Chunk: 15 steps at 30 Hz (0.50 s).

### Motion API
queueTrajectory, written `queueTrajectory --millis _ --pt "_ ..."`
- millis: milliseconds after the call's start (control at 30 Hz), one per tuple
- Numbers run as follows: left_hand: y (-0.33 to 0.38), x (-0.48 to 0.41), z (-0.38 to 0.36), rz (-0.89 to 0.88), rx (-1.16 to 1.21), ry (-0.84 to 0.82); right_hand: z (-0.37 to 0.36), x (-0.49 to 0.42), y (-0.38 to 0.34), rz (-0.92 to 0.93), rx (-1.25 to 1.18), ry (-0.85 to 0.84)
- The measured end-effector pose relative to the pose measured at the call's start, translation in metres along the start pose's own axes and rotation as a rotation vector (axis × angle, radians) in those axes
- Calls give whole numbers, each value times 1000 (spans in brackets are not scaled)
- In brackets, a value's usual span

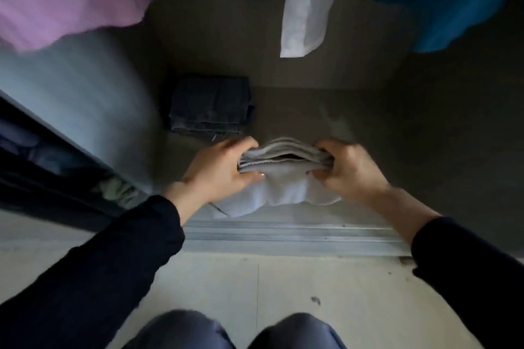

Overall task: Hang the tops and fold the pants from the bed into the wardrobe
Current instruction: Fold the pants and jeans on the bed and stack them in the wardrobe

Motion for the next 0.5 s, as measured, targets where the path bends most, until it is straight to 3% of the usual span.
queueTrajectory --millis 167,400,500 --pt "-26 -75 -29 -93 38 110 -24 -72 52 -36 33 89" --pt "-40 -155 -56 -77 -110 85 -24 -131 78 48 459 170" --pt "-36 -185 -58 -156 -188 160 -16 -147 88 46 538 300"
Point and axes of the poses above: each hand's wrist, its own x-axis away from the middle knuckle, its own z-axis out of the back of the hand, y = z × x, the point moved 6 cm from there along -x, towards the middle knuckle, and after that the axes turned 1 degree about z, right-handed, at the moved point
